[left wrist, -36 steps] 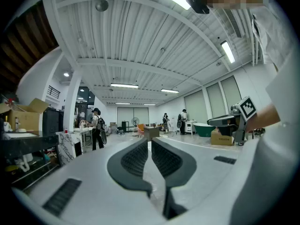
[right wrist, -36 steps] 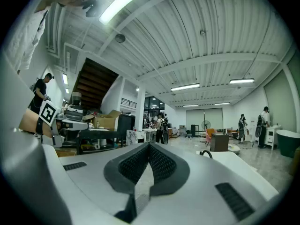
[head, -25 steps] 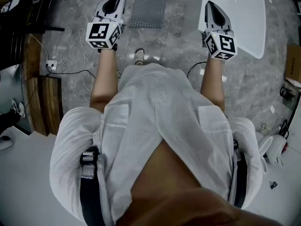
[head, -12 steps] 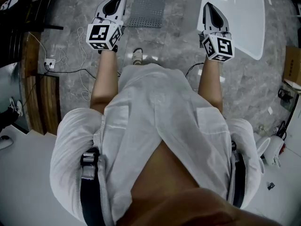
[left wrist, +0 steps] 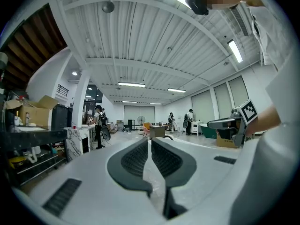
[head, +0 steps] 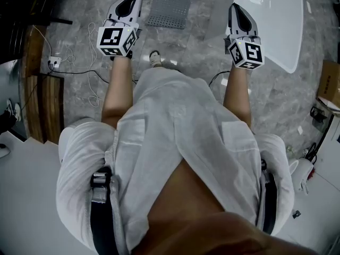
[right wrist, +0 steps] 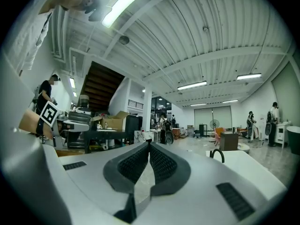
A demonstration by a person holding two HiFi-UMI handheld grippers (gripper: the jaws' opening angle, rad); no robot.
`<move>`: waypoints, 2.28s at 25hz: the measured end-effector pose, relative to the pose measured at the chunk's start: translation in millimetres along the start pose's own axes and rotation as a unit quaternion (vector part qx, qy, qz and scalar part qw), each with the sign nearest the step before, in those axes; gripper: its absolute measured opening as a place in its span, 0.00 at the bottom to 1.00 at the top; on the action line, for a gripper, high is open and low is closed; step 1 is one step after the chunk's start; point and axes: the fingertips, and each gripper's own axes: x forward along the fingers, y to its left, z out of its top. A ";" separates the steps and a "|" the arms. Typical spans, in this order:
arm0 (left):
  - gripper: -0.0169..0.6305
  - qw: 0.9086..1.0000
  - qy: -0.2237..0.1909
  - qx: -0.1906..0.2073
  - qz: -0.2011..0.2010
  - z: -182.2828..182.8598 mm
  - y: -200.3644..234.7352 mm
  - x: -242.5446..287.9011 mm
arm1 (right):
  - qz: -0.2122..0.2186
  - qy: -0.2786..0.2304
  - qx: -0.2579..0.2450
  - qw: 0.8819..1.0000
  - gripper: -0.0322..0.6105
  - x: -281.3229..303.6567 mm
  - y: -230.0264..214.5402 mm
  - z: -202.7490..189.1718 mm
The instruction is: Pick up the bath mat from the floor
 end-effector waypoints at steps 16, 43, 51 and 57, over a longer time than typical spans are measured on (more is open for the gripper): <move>0.07 0.998 0.021 -0.039 0.046 -42.2 116.9 23.7 | 0.071 0.055 0.012 0.996 0.10 144.2 41.3 -41.0; 0.07 0.981 0.094 -0.100 0.135 -146.9 152.5 134.0 | 0.301 0.288 -0.069 0.907 0.25 311.7 45.7 -266.8; 0.07 0.978 0.100 -0.102 0.151 -157.6 143.4 184.5 | 0.335 0.322 -0.070 0.883 0.29 325.3 24.9 -311.9; 0.07 0.980 0.101 -0.119 0.127 -206.3 162.9 198.4 | 0.351 0.359 -0.086 0.861 0.31 341.8 53.4 -374.9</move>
